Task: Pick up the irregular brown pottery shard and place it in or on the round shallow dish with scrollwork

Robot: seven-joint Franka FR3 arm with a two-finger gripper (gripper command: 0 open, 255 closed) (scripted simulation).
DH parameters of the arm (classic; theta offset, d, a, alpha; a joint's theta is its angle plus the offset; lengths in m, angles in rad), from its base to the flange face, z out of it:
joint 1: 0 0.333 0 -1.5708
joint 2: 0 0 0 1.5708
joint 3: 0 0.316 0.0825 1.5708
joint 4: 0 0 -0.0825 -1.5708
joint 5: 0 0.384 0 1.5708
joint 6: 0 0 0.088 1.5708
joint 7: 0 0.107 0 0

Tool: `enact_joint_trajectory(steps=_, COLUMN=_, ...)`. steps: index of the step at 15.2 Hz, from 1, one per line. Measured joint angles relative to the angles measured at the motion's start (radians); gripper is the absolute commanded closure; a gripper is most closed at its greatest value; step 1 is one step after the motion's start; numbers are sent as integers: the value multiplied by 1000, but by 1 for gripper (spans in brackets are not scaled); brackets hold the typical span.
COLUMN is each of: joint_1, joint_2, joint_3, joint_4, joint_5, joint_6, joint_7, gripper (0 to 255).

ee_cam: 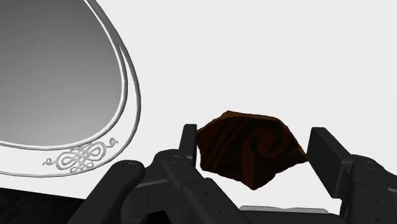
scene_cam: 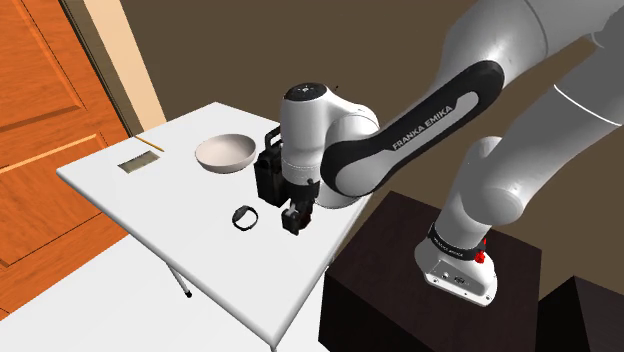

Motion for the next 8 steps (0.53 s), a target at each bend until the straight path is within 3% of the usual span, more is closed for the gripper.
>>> enact_joint_trajectory(steps=8, joint_1=16, joint_2=-84, joint_3=-35, joint_4=48, joint_5=21, joint_6=-129, joint_7=-28, gripper=255)
